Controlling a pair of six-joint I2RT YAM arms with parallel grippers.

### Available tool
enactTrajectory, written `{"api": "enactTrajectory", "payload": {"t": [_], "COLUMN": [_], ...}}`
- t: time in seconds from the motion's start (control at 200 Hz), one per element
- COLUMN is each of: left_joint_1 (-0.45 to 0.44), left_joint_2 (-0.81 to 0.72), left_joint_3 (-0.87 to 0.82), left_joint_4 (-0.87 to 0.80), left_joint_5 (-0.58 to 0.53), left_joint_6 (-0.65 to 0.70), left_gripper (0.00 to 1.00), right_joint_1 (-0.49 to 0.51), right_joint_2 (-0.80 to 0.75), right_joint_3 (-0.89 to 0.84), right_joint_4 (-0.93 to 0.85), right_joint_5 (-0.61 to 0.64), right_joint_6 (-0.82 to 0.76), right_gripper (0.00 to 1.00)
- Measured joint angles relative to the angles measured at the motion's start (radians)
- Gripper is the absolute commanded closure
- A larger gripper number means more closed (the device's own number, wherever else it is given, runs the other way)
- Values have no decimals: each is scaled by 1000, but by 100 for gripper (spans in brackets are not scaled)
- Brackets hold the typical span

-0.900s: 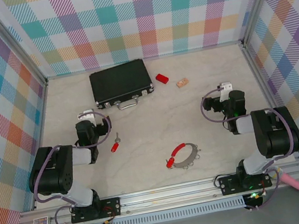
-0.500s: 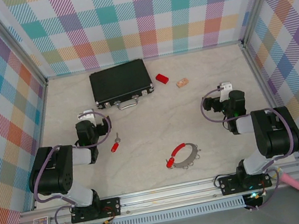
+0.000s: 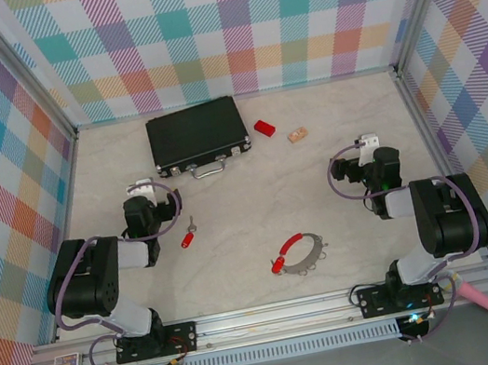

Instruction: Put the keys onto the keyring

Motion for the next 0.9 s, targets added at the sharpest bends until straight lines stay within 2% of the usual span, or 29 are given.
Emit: {"api": "enactTrajectory", "payload": {"t": [0.13, 0.225, 0.31, 0.39, 0.5, 0.61, 0.745, 0.825, 0.9], "left_joint_1": [3, 3, 3, 5, 5, 6, 0, -26, -89], "left_joint_2": [-24, -103, -192, -236, -267, -352, -468, -523, -568], "left_joint_3": [0, 11, 100, 293, 495, 480, 354, 298, 267], "left_joint_4": [-23, -111, -318, -593, -835, -943, -979, -983, -987], "left_joint_5": [-3, -42, -130, -241, -293, -242, -88, -18, 30], "left_joint_6": [-2, -17, -91, -216, -349, -427, -484, -500, -507], "left_gripper": [0, 0, 0, 0, 0, 0, 0, 0, 0], "right_joint_1": [2, 3, 3, 3, 3, 3, 3, 3, 3], "right_joint_2": [0, -39, -142, -245, -385, -514, -604, -616, -618], "right_joint_3": [0, 0, 9, 37, 60, 60, 85, 116, 135], "right_joint_4": [0, -45, -150, -244, -334, -412, -524, -573, -602], "right_joint_5": [11, 42, 82, 130, 158, 163, 144, 97, 35], "right_joint_6": [1, 11, 35, 86, 190, 351, 508, 556, 584], "right_gripper": [1, 1, 1, 1, 1, 1, 1, 1, 1]}}
